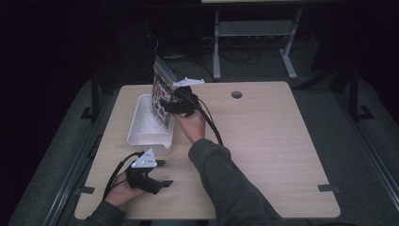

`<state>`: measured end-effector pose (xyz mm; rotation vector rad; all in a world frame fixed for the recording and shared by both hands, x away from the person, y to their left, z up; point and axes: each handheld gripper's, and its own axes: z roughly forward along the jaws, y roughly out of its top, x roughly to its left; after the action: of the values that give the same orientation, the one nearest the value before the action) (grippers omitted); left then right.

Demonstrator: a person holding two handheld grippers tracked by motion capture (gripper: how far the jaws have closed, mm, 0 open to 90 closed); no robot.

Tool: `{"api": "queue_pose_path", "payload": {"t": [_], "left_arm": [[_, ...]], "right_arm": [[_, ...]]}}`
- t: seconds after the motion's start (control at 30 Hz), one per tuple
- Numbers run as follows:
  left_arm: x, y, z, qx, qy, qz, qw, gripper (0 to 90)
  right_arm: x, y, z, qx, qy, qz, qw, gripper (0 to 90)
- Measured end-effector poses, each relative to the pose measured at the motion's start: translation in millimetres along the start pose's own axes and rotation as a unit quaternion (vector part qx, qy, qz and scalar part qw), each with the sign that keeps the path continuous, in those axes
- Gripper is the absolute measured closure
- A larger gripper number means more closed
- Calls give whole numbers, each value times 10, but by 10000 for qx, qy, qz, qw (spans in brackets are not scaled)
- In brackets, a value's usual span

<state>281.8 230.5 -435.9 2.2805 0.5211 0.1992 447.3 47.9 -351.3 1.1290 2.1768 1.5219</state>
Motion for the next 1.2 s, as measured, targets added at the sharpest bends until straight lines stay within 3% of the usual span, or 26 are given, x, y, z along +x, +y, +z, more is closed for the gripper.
{"api": "queue_pose_path", "payload": {"t": [0.33, 0.83, 1.2], "left_arm": [[-6, 5, 9, -19, -7, -7, 10000, 219], [-32, 15, 47, 40, -38, 22, 10000, 218], [-31, 22, 63, -3, -47, -28, 10000, 218]], "right_arm": [[-143, -69, -239, 61, 378, 46, 9993, 318], [-328, -169, -641, 57, 778, 19, 9970, 310], [-522, -309, -960, 71, 816, -32, 9966, 305]]}}
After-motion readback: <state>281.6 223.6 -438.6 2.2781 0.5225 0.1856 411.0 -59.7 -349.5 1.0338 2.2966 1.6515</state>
